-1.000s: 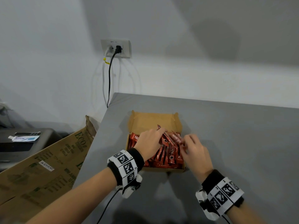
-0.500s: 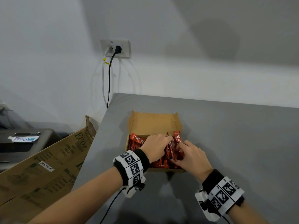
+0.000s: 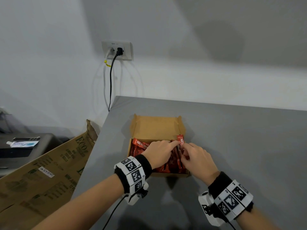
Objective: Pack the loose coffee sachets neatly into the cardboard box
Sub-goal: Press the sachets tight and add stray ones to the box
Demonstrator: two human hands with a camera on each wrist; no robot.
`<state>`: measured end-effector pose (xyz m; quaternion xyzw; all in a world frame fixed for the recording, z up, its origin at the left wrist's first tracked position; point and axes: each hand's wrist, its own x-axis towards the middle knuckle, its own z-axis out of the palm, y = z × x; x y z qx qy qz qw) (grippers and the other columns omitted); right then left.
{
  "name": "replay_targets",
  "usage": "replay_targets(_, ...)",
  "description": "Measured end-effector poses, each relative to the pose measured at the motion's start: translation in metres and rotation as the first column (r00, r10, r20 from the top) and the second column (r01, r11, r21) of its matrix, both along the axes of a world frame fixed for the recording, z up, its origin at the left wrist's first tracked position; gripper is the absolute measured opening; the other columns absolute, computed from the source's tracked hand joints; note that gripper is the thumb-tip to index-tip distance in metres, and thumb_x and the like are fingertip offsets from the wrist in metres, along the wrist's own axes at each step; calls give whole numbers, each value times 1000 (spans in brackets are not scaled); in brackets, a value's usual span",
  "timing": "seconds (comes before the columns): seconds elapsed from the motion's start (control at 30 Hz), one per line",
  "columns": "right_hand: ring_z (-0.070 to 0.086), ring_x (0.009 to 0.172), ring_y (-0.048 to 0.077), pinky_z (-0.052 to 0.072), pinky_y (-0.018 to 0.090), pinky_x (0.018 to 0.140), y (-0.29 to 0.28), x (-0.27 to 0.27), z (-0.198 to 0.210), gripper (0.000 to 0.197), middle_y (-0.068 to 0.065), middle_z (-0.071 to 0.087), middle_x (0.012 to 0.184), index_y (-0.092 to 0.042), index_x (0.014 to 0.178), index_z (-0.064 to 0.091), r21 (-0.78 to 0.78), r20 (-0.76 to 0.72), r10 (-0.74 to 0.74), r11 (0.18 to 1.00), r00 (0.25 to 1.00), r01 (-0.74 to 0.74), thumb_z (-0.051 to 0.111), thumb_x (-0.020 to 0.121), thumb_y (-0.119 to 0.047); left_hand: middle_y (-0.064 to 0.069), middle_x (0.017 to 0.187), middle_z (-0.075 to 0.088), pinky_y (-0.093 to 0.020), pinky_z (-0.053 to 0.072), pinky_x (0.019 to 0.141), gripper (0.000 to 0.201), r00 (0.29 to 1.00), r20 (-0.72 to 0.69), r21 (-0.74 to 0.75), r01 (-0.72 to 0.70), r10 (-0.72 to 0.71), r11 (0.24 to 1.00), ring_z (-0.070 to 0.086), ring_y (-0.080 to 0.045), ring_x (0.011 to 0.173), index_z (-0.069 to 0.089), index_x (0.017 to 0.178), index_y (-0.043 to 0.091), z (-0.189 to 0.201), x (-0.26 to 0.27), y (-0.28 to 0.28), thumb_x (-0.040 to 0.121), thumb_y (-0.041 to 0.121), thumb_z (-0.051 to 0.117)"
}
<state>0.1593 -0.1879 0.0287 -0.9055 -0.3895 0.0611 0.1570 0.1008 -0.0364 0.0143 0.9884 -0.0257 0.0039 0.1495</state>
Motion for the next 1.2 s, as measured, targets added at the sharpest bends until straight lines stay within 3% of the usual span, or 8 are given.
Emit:
replay_targets(0.1, 58, 86, 15, 41, 23, 66, 1, -2, 2, 16, -8, 55, 94, -21, 105, 57, 26, -17, 1, 1000, 1000, -1, 50, 91, -24, -1, 101, 64, -27, 53, 64, 33, 993, 51, -36, -103, 105, 994, 60, -13, 71, 46, 130, 19, 6, -5, 14, 98, 12, 37)
replay_targets(0.27, 49, 75, 6, 37, 18, 63, -1, -2, 1, 15, -14, 48, 87, -21, 103, 59, 80, -19, 3, 997, 1000, -1, 51, 91, -21, -5, 94, 61, -31, 55, 75, 16, 931, -158, 170, -302, 328, 938, 63, -18, 82, 55, 91, 10, 5, -28, 56, 94, 6, 40)
replay_targets(0.43, 54, 78, 8, 47, 25, 68, 7, -6, -2, 15, -15, 50, 87, -21, 99, 61, 82, -33, 37, 996, 999, -34, 49, 91, -20, -3, 106, 63, -29, 46, 91, 18, 944, -211, 359, -167, 253, 918, 61, -18, 97, 60, 104, 12, -11, -38, 52, 92, 6, 47)
replay_targets(0.6, 57, 80, 10, 50, 29, 70, 9, -7, -4, 15, -12, 55, 89, -21, 99, 62, 77, -45, 44, 996, 998, -41, 49, 90, -20, -4, 105, 58, -27, 45, 87, 17, 957, -80, 257, -252, 281, 933, 58, -18, 93, 56, 102, 11, -11, -32, 50, 93, 20, 46)
replay_targets(0.77, 57, 84, 9, 50, 29, 72, 7, -7, -4, 16, -12, 56, 91, -22, 99, 62, 73, -61, 38, 997, 997, -33, 49, 90, -19, 0, 101, 60, -34, 44, 92, 30, 955, -122, 313, -221, 270, 924, 60, -19, 92, 57, 100, 14, -16, -32, 42, 89, 40, 48)
replay_targets(0.9, 56, 83, 9, 48, 27, 70, 7, -7, -5, 16, -14, 53, 89, -23, 100, 61, 60, -55, 38, 998, 998, -35, 49, 90, -22, 3, 91, 61, -33, 44, 89, 24, 957, -92, 355, -227, 276, 907, 59, -16, 82, 56, 89, 17, -14, -32, 38, 84, 39, 48)
replay_targets(1.07, 49, 75, 6, 45, 23, 66, 10, -7, -6, 15, -15, 46, 83, -22, 100, 61, 58, -33, 40, 998, 999, -39, 49, 91, -27, 1, 108, 58, -31, 45, 84, 40, 966, -116, 264, -193, 229, 945, 59, -18, 94, 49, 120, 19, -11, -34, 36, 85, 36, 53)
replay_targets(1.2, 48, 73, 5, 46, 24, 67, 9, -6, -6, 14, -15, 46, 82, -23, 99, 61, 62, -33, 36, 997, 999, -34, 49, 91, -26, 1, 111, 59, -28, 47, 83, 28, 958, -74, 199, -258, 277, 945, 59, -17, 96, 56, 116, 18, -8, -36, 44, 90, 18, 45)
